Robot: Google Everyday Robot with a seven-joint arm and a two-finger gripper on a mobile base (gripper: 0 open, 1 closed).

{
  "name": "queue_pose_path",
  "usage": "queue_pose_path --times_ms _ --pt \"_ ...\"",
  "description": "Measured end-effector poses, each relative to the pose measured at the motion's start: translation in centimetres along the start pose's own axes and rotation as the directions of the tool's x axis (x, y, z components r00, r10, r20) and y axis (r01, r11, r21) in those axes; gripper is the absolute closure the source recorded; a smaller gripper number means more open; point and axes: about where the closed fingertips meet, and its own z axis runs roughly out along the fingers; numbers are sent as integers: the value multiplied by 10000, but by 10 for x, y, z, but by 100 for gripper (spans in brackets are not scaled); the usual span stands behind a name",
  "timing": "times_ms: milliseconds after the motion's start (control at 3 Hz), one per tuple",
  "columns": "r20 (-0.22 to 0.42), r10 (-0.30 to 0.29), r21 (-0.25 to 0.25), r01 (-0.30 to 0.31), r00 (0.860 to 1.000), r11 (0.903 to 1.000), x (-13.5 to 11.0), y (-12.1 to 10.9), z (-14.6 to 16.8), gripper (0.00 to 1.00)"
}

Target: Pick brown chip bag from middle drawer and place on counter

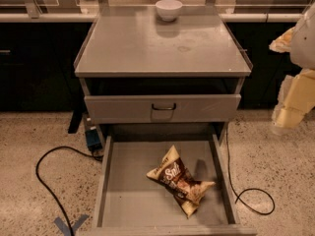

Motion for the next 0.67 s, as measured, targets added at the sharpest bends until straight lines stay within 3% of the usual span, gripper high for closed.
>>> queue_pose_path --times_ms 667 --pt "179 73 -69 -72 9998 10000 2 3 12 0"
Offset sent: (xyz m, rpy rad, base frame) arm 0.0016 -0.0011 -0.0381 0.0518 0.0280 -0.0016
